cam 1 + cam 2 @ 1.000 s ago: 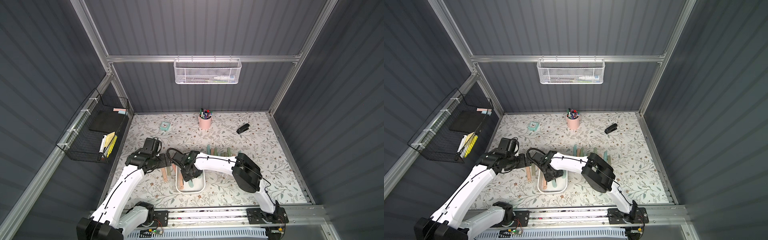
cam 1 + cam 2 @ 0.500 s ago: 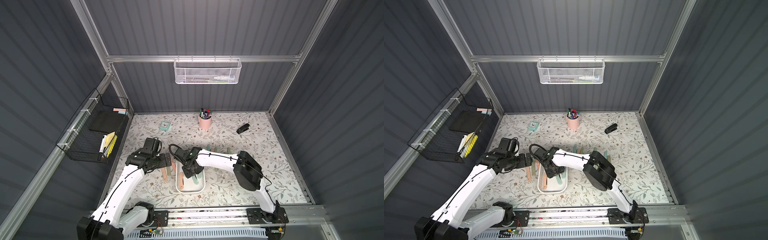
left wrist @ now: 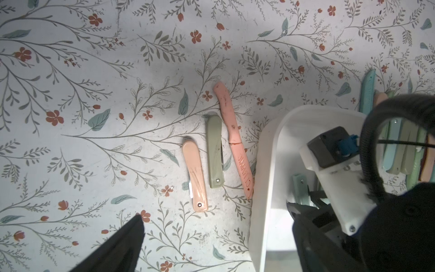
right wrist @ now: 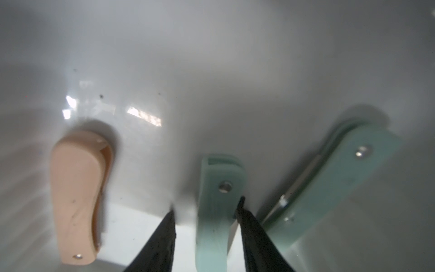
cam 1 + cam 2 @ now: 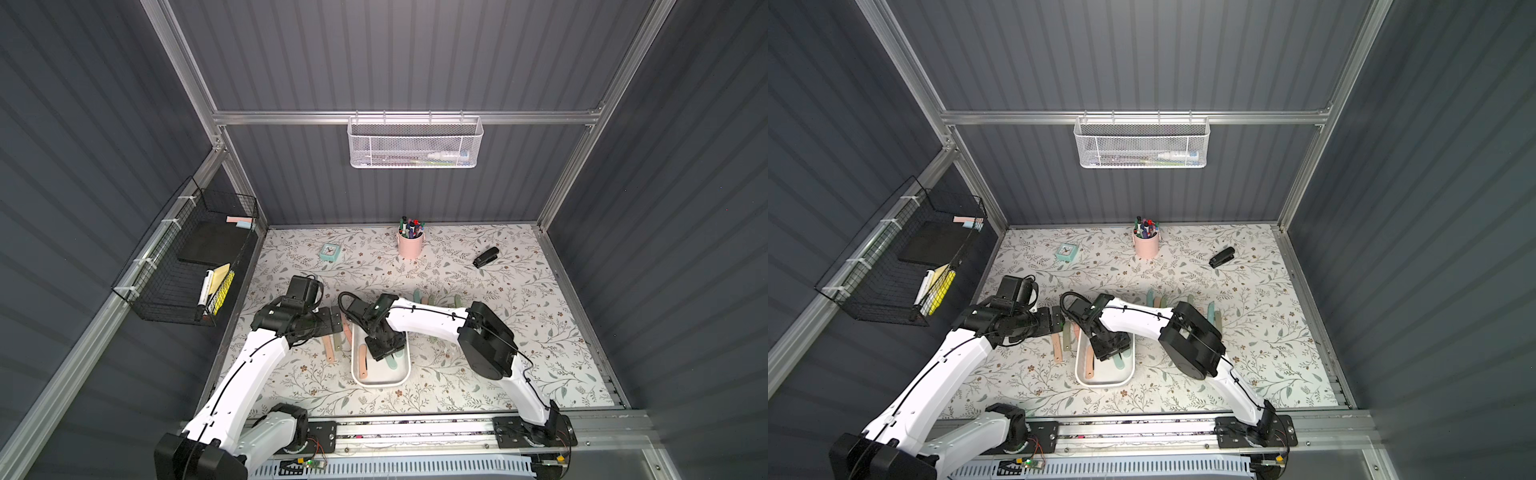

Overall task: Take the fruit knife out of the storage box
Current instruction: Pick up the fruit knife from the storage box, then place the fruit knife at the center of the board.

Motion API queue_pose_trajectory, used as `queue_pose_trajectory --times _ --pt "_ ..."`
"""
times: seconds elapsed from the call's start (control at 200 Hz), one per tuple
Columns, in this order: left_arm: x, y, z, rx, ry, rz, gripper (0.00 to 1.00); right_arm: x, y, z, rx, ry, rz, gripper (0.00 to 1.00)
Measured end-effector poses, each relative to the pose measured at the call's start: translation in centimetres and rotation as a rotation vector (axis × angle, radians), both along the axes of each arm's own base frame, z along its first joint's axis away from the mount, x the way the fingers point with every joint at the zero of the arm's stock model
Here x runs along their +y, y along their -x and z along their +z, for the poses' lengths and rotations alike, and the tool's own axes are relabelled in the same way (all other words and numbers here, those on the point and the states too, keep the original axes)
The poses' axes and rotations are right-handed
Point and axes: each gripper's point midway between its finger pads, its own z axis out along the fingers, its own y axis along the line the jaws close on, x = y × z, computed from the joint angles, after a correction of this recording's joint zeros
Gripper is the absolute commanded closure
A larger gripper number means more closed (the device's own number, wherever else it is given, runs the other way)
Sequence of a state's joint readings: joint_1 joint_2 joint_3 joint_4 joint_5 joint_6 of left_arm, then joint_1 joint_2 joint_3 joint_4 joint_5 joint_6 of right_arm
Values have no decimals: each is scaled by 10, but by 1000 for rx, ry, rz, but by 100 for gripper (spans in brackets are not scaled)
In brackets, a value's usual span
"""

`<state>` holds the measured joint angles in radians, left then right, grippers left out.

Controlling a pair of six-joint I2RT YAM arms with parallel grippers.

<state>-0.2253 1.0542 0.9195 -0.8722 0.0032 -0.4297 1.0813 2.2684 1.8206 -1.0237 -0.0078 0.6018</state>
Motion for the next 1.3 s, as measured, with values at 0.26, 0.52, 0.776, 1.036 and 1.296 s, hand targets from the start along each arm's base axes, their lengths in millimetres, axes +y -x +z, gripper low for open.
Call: queue_pose_trajectory --times 0.26,0.52,0.776,1.036,1.296 --pt "2 0 0 0 -4 7 1 -3 0 -2 14 35 -3 70" --pt "2 0 0 1 -5 7 1 -5 -1 -1 7 46 -1 81" --pt "1 -1 0 -1 -2 6 1 -1 -10 14 -60 3 -1 84" --pt "1 -1 0 -3 0 5 1 12 -23 87 -162 -206 -23 84" --pt "-3 -1 1 -3 16 -3 1 -52 -62 134 -219 -317 -180 84"
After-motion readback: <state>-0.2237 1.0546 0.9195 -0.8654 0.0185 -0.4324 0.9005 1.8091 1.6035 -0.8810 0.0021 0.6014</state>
